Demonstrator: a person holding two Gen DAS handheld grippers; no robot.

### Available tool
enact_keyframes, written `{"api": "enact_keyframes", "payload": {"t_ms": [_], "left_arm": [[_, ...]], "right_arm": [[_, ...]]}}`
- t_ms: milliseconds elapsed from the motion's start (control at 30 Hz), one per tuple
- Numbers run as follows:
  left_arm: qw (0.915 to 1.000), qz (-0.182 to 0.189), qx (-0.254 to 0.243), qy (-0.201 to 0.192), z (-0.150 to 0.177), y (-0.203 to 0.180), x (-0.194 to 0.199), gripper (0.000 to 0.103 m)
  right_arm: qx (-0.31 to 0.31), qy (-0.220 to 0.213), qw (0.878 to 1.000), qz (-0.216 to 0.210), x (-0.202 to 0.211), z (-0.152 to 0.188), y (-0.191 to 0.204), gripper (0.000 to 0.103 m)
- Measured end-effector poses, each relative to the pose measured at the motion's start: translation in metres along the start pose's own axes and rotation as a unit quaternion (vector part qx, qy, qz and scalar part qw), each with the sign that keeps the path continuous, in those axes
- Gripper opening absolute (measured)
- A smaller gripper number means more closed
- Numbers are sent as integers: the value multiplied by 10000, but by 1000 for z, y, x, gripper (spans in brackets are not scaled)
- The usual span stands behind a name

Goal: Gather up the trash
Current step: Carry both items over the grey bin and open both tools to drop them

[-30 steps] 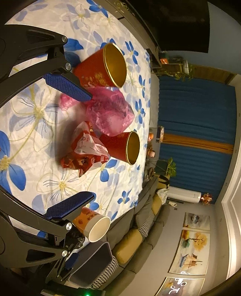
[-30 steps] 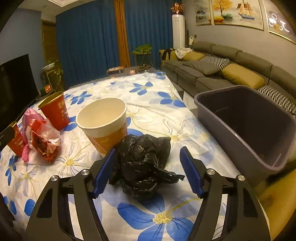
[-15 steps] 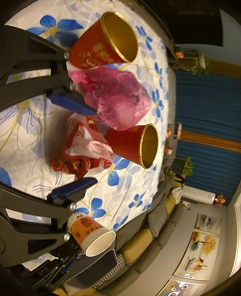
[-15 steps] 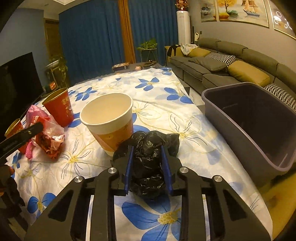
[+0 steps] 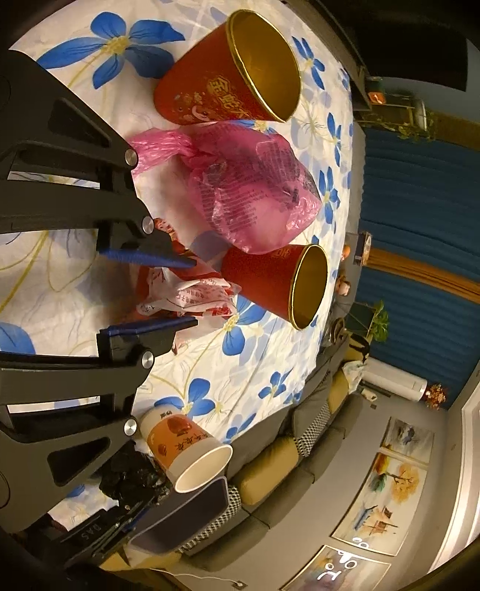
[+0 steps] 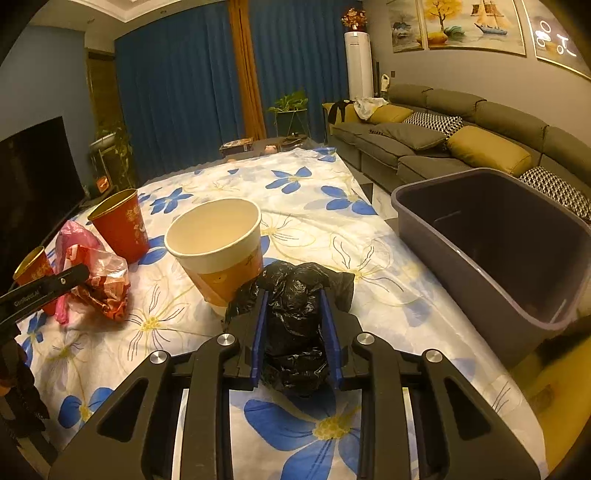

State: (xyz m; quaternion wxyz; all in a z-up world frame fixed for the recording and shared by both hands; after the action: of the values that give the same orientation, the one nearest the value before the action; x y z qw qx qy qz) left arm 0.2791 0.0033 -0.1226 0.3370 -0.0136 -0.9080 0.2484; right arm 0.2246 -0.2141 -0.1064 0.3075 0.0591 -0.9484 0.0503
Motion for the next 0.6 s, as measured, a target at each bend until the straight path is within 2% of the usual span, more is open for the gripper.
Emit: {"api": "enact_keyframes", "payload": {"t_ms": [333,600], "left_arm": [[9990,78,-309,-302,11,-24,36,21],[9985,156,-270,-457,19,-30,64,21]], "right_arm": [[-158,-253,9995,-75,28,7,-6,27],[-229,-590,9979,-109,61,2,-15,27]]}}
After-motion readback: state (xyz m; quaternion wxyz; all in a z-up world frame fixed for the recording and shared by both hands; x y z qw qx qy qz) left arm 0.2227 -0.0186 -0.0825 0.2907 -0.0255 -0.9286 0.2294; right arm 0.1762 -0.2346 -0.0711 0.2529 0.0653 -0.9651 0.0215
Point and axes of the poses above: each gripper's, at about its wrist camera, not at the fingertips, and x roughly against the way its jaws point, y to its left, z to its underside, the point moved 7 cm from there along -x, roughly the way its jaws point, and after that the axes turned 13 degrees about x, right-handed, at the moved point
